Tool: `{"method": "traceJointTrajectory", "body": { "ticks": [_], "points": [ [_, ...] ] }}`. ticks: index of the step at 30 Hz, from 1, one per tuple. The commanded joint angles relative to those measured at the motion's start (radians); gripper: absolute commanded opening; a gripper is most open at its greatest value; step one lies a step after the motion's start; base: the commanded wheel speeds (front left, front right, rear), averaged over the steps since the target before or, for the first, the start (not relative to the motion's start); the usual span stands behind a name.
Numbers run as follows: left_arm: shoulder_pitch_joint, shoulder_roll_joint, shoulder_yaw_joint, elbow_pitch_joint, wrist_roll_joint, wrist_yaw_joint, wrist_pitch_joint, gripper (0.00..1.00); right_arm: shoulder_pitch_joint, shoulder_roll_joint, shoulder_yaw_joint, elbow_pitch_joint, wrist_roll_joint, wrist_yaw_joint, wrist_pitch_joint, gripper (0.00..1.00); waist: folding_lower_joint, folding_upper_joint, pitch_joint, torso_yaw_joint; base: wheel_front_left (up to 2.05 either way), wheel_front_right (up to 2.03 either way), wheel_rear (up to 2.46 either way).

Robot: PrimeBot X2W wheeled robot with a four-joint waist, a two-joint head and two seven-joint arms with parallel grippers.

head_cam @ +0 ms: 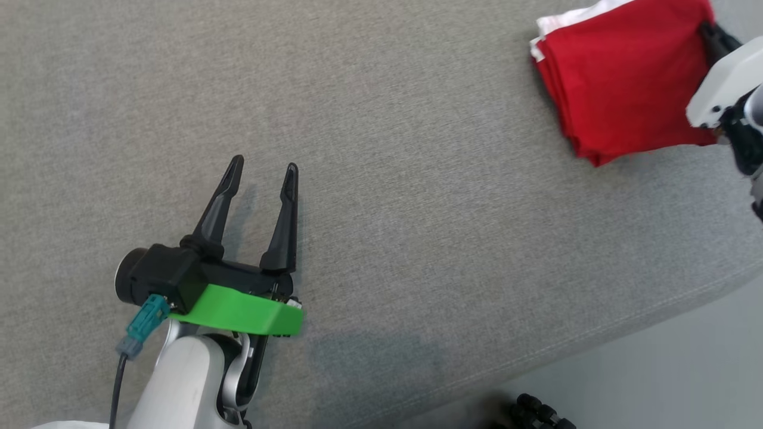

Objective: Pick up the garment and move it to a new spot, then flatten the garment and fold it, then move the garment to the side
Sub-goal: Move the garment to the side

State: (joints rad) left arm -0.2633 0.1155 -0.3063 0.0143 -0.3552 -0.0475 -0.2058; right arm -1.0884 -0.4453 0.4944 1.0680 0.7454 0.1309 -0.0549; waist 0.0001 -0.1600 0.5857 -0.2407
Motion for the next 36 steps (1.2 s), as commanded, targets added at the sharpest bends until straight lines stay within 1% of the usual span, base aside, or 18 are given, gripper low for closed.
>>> {"method": "traceJointTrajectory", "body": {
  "ticks": [1, 9, 13, 17, 18, 19, 24, 29, 36],
  "points": [
    [-0.018, 0.011, -0.001, -0.01, 0.011, 0.005, 0.006, 1.0, -0.024, -0.016, -0.003, 0.025, -0.01, 0.0, -0.02, 0.0, -0.0001, 0.0, 0.032, 0.033, 0.0, 0.0, 0.0],
    [-0.03, 0.025, -0.012, -0.053, 0.021, 0.012, 0.028, 1.0, -0.099, -0.084, -0.028, 0.137, -0.034, 0.0, -0.094, 0.0, -0.0001, 0.0, 0.086, 0.086, 0.0, 0.0, 0.0],
    [-0.033, 0.033, -0.018, -0.076, 0.027, 0.017, 0.041, 1.0, -0.129, -0.116, -0.033, 0.188, -0.068, 0.0, -0.145, 0.0, -0.0001, 0.0, 0.112, 0.11, 0.0, 0.0, 0.0],
    [-0.033, 0.039, -0.019, -0.089, 0.03, 0.022, 0.045, 1.0, -0.135, -0.121, -0.043, 0.207, -0.095, 0.0, -0.173, 0.0, -0.0001, 0.0, 0.121, 0.117, 0.0, 0.0, 0.0],
    [-0.032, 0.041, -0.019, -0.092, 0.03, 0.023, 0.045, 1.0, -0.136, -0.123, -0.049, 0.212, -0.104, 0.0, -0.179, 0.13, -0.0001, 0.0, 0.123, 0.119, 0.0, 0.0, 0.0],
    [-0.031, 0.041, -0.02, -0.095, 0.03, 0.024, 0.046, 1.0, -0.138, -0.13, -0.057, 0.215, -0.117, 0.0, -0.19, 1.0, -0.0001, 0.0, 0.124, 0.12, 0.0, 0.0, 0.0],
    [-0.03, 0.043, -0.025, -0.101, 0.03, 0.028, 0.049, 1.0, -0.129, -0.144, -0.098, 0.221, -0.187, 0.0, -0.209, 1.0, -0.0001, 0.0, 0.123, 0.122, 0.0, 0.0, 0.0],
    [-0.024, 0.042, -0.028, -0.097, 0.024, 0.032, 0.045, 1.0, -0.11, -0.125, -0.163, 0.213, -0.238, 0.0, -0.211, 1.0, -0.0001, 0.0, 0.107, 0.112, 0.0, 0.0, 0.0],
    [-0.01, 0.04, -0.02, -0.074, 0.004, 0.035, 0.028, 1.0, -0.051, -0.076, -0.223, 0.09, -0.299, 0.0, -0.211, 1.0, -0.0001, 0.0, 0.054, 0.095, 0.0, 0.0, 0.0]
  ]
}}
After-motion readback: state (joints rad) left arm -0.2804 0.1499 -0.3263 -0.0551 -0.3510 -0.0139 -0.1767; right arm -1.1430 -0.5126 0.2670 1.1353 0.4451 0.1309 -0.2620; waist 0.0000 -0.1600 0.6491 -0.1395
